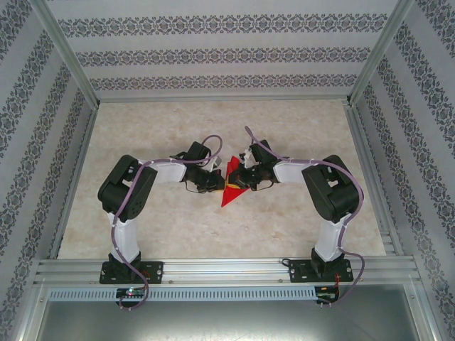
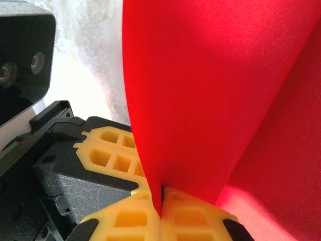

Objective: Fold a paper plane with a square sheet of paper (pick it up from the middle)
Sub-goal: Fourth fold the wing at the center of the table.

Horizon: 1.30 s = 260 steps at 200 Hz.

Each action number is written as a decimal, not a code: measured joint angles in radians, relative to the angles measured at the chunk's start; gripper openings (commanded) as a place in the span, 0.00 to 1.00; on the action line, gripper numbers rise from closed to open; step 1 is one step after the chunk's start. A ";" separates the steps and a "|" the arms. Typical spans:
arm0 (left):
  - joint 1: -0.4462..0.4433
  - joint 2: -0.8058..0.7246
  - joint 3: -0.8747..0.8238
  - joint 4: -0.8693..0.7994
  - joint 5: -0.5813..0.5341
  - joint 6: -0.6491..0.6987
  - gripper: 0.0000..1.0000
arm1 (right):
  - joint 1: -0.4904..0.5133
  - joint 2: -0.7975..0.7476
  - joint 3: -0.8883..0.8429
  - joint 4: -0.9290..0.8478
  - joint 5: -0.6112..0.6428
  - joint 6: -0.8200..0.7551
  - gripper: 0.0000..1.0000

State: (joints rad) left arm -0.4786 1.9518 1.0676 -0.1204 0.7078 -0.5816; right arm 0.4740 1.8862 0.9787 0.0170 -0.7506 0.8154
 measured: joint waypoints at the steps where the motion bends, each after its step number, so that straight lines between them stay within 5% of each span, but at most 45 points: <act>1: 0.001 0.000 -0.001 0.001 0.001 -0.001 0.00 | 0.000 0.000 0.000 0.000 0.000 0.000 0.00; 260: 0.052 -0.028 -0.111 0.167 0.087 -0.112 0.00 | 0.009 0.079 0.074 -0.037 -0.014 -0.039 0.00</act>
State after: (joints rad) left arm -0.4263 1.9240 0.9565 0.0467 0.7944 -0.6937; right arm 0.4828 1.9648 1.0527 -0.0196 -0.7643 0.7765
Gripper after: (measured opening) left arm 0.064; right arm 0.042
